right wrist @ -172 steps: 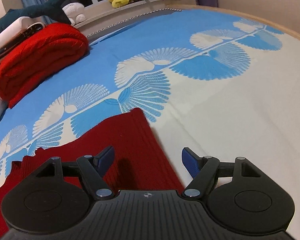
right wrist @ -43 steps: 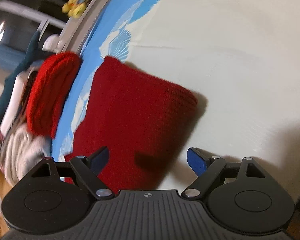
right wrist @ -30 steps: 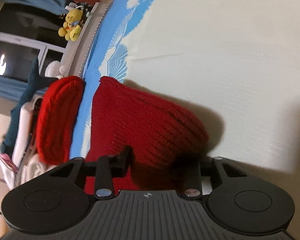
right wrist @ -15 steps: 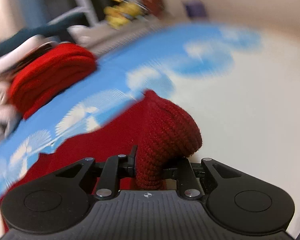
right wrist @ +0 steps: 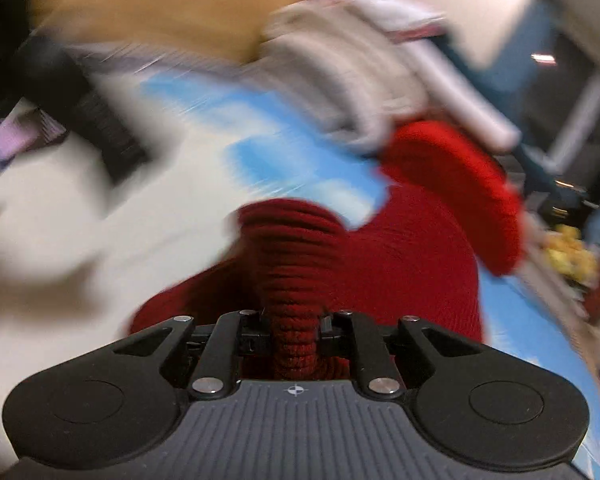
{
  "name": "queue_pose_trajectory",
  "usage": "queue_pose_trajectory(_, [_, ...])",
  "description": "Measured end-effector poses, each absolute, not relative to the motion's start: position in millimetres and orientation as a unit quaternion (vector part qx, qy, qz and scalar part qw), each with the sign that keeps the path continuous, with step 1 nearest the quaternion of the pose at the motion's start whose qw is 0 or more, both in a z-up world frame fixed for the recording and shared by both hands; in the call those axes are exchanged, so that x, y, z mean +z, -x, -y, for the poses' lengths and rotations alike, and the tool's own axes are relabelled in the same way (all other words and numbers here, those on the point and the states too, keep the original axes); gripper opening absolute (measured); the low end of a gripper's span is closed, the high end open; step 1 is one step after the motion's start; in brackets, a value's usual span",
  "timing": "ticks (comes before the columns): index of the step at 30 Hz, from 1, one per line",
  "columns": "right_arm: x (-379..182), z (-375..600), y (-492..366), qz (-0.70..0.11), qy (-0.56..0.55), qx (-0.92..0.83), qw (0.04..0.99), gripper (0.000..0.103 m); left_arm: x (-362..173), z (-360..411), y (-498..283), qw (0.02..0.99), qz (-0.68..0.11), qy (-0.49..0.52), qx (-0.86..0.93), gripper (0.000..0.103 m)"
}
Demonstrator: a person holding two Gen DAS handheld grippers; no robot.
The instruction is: Fold small clothes
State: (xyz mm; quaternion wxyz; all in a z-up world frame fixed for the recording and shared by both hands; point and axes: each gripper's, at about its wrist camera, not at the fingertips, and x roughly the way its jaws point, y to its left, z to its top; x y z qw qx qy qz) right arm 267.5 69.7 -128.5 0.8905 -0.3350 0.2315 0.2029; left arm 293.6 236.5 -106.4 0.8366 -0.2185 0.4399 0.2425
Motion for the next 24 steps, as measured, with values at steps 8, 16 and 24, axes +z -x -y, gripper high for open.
queue_pose_trajectory(8, [-105.0,-63.7,-257.2,-0.208,0.304,0.199,0.908,0.016,-108.4,-234.6,-293.7,0.838,-0.442,0.223,0.23,0.103])
queue_pose_trajectory(16, [-117.3,-52.6,-249.6,-0.254,0.255,0.242,0.901,0.04,-106.9,-221.1,-293.9,0.852,-0.434,0.22,0.194,0.103])
queue_pose_trajectory(24, [-53.6,28.7,-248.7,-0.334,0.022,0.328,0.883,0.057,-89.0,-175.9,-297.0,0.895,-0.394,0.175,0.114,0.103])
